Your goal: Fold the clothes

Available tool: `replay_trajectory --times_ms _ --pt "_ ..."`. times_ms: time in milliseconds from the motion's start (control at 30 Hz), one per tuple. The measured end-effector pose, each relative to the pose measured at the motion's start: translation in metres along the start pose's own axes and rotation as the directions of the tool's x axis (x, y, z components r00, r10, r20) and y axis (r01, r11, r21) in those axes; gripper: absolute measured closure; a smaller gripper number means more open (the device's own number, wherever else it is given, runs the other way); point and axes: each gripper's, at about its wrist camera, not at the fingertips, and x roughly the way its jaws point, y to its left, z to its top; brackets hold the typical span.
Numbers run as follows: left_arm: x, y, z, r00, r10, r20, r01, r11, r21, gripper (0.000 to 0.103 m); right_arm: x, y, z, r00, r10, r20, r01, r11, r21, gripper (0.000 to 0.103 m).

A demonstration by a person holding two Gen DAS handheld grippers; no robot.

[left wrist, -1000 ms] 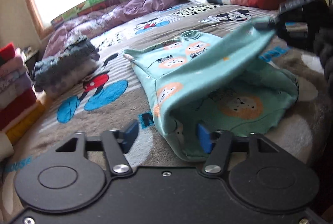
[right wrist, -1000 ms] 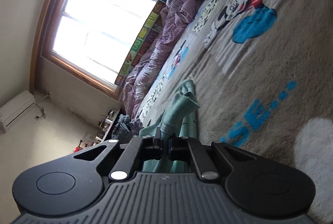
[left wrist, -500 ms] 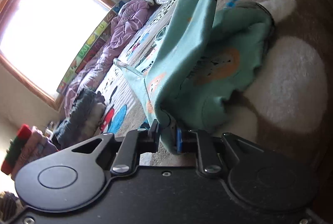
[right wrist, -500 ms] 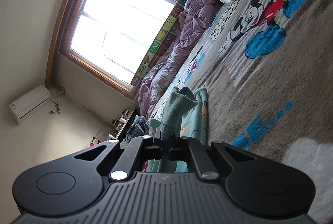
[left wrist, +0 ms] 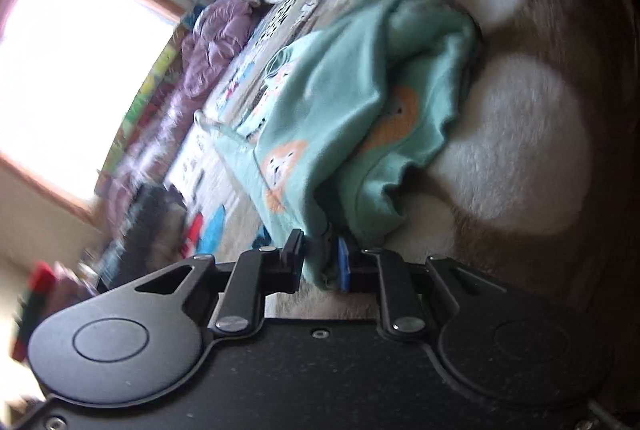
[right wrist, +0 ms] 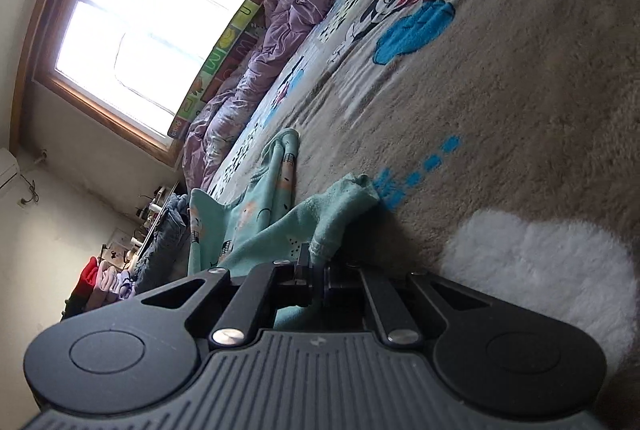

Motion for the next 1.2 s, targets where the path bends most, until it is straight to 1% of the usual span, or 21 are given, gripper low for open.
replay_trajectory --times_ms 33,100,200,300,333,400,467,533,633,700,733,767,833,933,1067,1200 --pt "-0.006 0.012 0.001 1.0 -0.021 -0.001 0.021 0.997 -0.068 0.081 -0.001 0.0 0.0 1.0 0.003 0.004 -0.003 1.0 0.007 0.096" --pt "-0.017 0.038 0.003 0.999 -0.038 0.006 0.039 0.979 -0.202 0.081 -0.001 -0.001 -0.001 1.0 0.005 0.01 -0.005 1.0 0.021 0.096" --pt "-0.031 0.075 0.009 0.999 -0.031 0.03 0.04 0.929 -0.367 0.081 -0.001 -0.001 -0.003 1.0 0.01 0.016 -0.01 0.999 0.041 0.096" --pt "-0.039 0.106 0.018 0.997 -0.021 0.069 0.052 0.869 -0.492 0.073 -0.001 -0.001 -0.004 1.0 0.022 0.019 -0.023 0.998 0.056 0.096" --pt "-0.038 0.114 0.022 0.996 -0.02 0.082 0.06 0.85 -0.523 0.073 -0.002 -0.001 -0.005 0.999 0.026 0.02 -0.027 0.998 0.056 0.096" --pt "-0.028 0.13 0.03 0.994 -0.016 0.108 0.073 0.834 -0.547 0.073 -0.002 0.001 -0.005 0.999 0.037 0.019 -0.038 0.998 0.047 0.096" --pt "-0.006 0.144 0.037 0.992 -0.026 0.121 0.09 0.827 -0.555 0.073 -0.003 0.003 -0.004 0.998 0.052 0.021 -0.053 0.998 0.034 0.096" --pt "0.024 0.157 0.039 0.992 -0.051 0.116 0.108 0.816 -0.567 0.073 -0.007 0.003 -0.003 0.998 0.066 0.026 -0.067 0.997 0.03 0.096" --pt "0.071 0.171 0.041 0.99 -0.101 0.101 0.141 0.79 -0.596 0.073 -0.013 0.0 -0.001 0.996 0.085 0.028 -0.086 0.995 0.045 0.096" --pt "0.101 0.176 0.043 0.984 -0.143 0.101 0.175 0.777 -0.605 0.073 -0.017 -0.002 0.001 0.994 0.101 0.029 -0.102 0.994 0.046 0.096" --pt "0.114 0.177 0.044 0.981 -0.163 0.101 0.191 0.775 -0.602 0.073 -0.019 -0.002 0.002 0.994 0.109 0.029 -0.11 0.993 0.045 0.096" --pt "0.127 0.176 0.046 0.979 -0.179 0.096 0.201 0.78 -0.593 0.073 -0.021 -0.003 0.003 0.993 0.117 0.028 -0.118 0.992 0.044 0.096" --pt "0.148 0.174 0.051 0.977 -0.194 0.09 0.209 0.789 -0.577 0.073 -0.024 -0.003 0.004 0.991 0.129 0.025 -0.13 0.991 0.038 0.096" --pt "0.174 0.171 0.055 0.971 -0.218 0.103 0.237 0.793 -0.561 0.073 -0.024 -0.007 0.004 0.991 0.132 0.0 -0.132 0.99 0.049 0.096" --pt "0.197 0.162 0.063 0.963 -0.244 0.109 0.266 0.823 -0.502 0.073 -0.023 -0.011 0.003 0.993 0.117 -0.025 -0.116 0.993 0.036 0.096" --pt "0.212 0.153 0.068 0.952 -0.286 0.114 0.306 0.848 -0.433 0.073 -0.024 -0.015 0.004 0.993 0.111 -0.033 -0.11 0.993 0.039 0.096"
